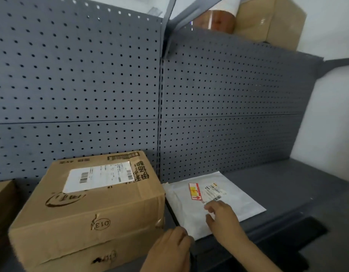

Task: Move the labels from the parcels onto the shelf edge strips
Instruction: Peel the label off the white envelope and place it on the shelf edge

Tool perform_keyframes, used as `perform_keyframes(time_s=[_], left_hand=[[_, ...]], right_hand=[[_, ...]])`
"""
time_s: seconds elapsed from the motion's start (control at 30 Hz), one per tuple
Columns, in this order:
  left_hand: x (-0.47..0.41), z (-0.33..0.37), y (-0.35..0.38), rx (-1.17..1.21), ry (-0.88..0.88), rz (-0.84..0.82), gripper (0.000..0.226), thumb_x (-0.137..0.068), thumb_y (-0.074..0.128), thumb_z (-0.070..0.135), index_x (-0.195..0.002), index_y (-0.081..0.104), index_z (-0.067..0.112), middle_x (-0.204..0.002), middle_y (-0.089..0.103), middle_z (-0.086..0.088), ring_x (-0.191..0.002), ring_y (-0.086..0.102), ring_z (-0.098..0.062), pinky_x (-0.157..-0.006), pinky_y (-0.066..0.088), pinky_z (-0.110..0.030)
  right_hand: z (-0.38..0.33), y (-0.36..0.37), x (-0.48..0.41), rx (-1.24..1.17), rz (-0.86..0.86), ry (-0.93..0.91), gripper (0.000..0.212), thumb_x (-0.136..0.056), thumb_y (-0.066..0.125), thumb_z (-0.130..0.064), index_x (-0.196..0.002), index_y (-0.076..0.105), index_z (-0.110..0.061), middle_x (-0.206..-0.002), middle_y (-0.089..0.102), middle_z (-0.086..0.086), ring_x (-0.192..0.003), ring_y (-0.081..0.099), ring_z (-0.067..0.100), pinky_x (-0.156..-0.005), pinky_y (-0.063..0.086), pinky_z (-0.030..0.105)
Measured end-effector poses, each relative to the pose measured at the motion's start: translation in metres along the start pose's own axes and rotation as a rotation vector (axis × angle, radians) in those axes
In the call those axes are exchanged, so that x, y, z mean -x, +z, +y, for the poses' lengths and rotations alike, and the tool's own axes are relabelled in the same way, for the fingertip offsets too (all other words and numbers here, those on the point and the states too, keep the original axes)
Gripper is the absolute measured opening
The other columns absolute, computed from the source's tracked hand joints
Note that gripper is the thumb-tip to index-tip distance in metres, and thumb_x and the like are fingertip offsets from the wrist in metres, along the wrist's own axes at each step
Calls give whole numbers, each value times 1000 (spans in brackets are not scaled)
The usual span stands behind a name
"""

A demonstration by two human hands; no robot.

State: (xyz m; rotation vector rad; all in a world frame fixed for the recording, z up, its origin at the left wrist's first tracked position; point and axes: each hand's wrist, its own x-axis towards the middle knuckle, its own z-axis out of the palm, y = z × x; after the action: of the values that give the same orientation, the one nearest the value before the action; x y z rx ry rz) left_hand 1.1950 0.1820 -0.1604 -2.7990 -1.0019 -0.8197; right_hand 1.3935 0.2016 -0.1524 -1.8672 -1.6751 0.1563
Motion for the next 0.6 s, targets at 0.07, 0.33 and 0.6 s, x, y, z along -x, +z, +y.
perform_keyframes(time_s=[0.07,0.33,0.6], left_hand=[[-23,-2,11,12,-3,-32,19,-67,39,36,-75,56,37,-75,57,15,-57,52,2,-47,40,-8],[-87,-17,43,-121,-86,65,52,-74,20,43,-111,53,29,-107,51,8,-93,54,-8,-75,43,-15],[-88,-27,56,-153,-141,-68,20,-71,33,51,-88,34,41,-74,52,27,-58,48,12,-49,37,0]], right_hand=[[9,1,-28,34,-31,3,22,-89,57,-13,-111,62,-15,-109,60,7,-103,54,19,-89,46,25],[23,28,-114,48,-96,59,28,-92,55,-27,-115,56,-12,-114,59,9,-100,56,23,-83,48,30],[18,59,-144,83,-269,263,58,-84,63,-42,-124,39,-8,-123,46,15,-111,47,29,-87,43,31]])
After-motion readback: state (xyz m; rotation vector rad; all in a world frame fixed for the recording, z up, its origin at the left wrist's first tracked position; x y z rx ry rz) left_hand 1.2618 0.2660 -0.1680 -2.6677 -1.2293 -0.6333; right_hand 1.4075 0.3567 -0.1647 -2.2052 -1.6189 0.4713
